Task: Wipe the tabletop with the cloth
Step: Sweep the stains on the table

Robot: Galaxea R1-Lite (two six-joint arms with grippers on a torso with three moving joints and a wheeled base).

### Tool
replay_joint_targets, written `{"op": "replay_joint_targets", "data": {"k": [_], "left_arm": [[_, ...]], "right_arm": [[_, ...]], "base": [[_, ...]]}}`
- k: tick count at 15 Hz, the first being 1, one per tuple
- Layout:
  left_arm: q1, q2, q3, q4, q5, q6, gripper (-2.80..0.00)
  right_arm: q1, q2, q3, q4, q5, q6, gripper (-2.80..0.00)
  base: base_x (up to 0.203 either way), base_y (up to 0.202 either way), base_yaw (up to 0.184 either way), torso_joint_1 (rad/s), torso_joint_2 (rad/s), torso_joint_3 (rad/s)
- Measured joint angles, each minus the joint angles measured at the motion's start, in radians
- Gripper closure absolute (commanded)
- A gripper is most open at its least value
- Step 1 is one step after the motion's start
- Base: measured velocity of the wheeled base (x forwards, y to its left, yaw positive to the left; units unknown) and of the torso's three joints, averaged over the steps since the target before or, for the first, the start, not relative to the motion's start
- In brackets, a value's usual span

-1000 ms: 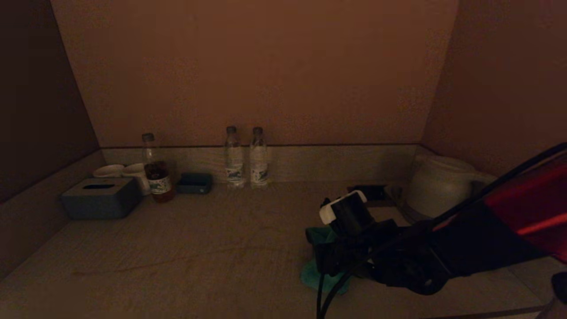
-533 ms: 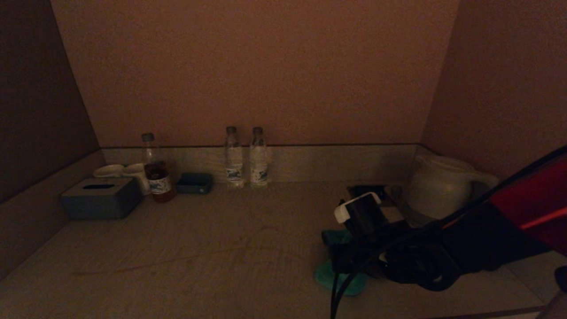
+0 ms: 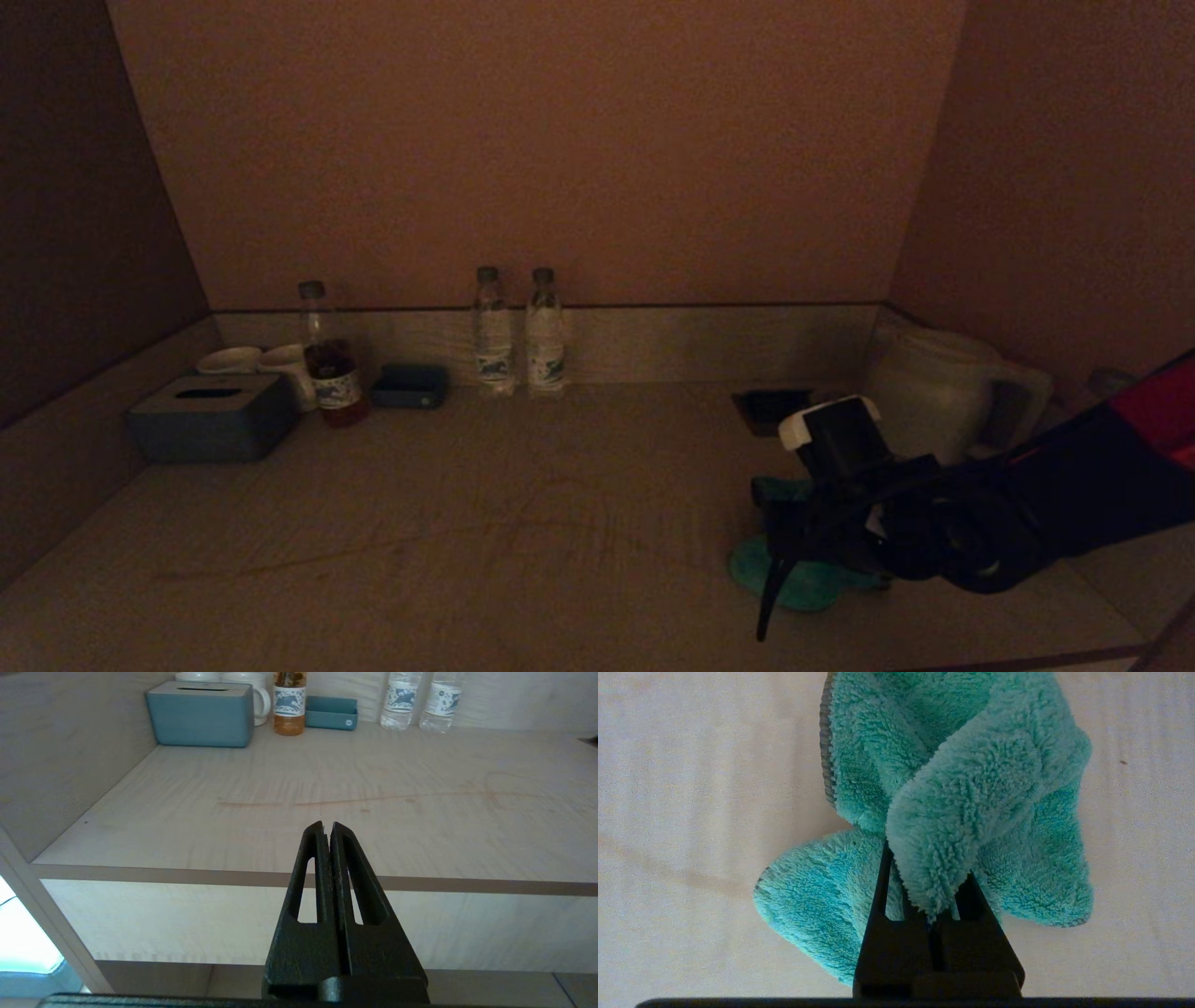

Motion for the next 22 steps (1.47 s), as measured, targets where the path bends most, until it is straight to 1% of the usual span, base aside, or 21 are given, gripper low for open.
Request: {"op": "replay_joint_targets", "data": {"k": [2, 8, 13, 15, 17, 19, 22], "left_arm": [[-0.001, 0.0, 0.0, 0.001, 0.0, 0.0, 0.0], [-0.001, 0.0, -0.001, 0.001, 0.0, 0.0, 0.0], [0.0, 0.0, 0.0, 0.001, 0.0, 0.0, 0.0], [0.0, 0.0, 0.0, 0.001, -0.001, 0.0, 0.0], [0.0, 0.0, 0.0, 0.0, 0.0, 0.0, 0.0], [0.0, 0.0, 0.0, 0.001, 0.0, 0.0, 0.0], [0.0, 0.0, 0.0, 0.0, 0.0, 0.0, 0.0]], "right_arm": [[-0.029, 0.001, 0.005, 0.001, 0.0, -0.004, 0.0], [-0.059, 0.01, 0.027, 0.004, -0.007, 0.0, 0.0], [-0.128, 0.002, 0.052, 0.003, -0.009, -0.013, 0.0], [-0.139, -0.004, 0.062, 0.004, -0.009, -0.018, 0.0], [-0.137, -0.008, 0.069, 0.002, -0.008, -0.019, 0.0], [-0.118, -0.006, 0.07, 0.0, -0.007, -0.018, 0.0], [-0.05, 0.007, 0.061, -0.004, -0.001, -0.01, 0.0]], "base": [[0.0, 0.0, 0.0, 0.0, 0.0, 0.0], [0.0, 0.0, 0.0, 0.0, 0.0, 0.0], [0.0, 0.0, 0.0, 0.0, 0.0, 0.0], [0.0, 0.0, 0.0, 0.0, 0.0, 0.0], [0.0, 0.0, 0.0, 0.0, 0.0, 0.0], [0.0, 0.0, 0.0, 0.0, 0.0, 0.0], [0.0, 0.0, 0.0, 0.0, 0.0, 0.0]]}}
